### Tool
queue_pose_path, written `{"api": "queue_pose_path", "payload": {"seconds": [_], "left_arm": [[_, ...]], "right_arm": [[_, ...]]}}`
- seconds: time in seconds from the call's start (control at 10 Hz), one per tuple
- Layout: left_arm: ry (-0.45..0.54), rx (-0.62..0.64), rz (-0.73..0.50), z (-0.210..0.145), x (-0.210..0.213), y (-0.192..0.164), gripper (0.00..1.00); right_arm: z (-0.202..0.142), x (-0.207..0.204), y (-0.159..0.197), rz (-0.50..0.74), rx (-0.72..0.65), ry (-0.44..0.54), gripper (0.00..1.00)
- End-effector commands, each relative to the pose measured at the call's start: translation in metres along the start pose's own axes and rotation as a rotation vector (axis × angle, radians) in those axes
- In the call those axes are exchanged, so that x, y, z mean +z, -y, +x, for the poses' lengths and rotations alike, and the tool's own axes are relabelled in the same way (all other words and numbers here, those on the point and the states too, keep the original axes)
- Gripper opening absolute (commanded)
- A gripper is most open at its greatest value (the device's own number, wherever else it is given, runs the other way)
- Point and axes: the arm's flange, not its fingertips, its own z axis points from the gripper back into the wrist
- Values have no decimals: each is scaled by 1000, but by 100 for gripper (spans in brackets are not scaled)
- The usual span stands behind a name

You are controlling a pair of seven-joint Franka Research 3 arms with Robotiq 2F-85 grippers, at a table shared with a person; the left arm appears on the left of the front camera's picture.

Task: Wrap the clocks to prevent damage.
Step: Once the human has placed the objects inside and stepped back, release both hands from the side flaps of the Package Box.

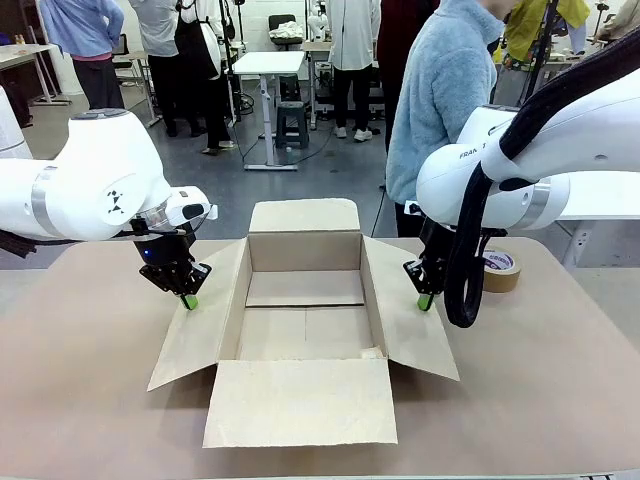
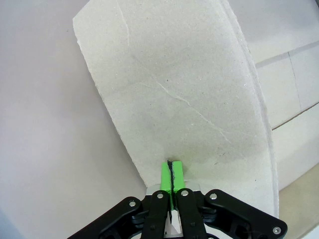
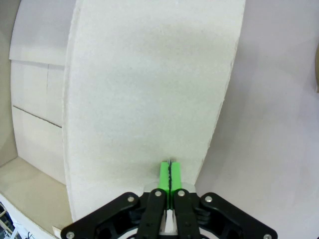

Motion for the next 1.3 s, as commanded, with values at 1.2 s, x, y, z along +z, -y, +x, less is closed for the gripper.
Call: {"api": "queue_pose_path", "payload": {"seconds": [1.2], "left_arm": [[-4, 9, 12, -1, -1, 0, 1]], "right_arm": [[-1, 1, -1, 1, 1, -2, 1]]}}
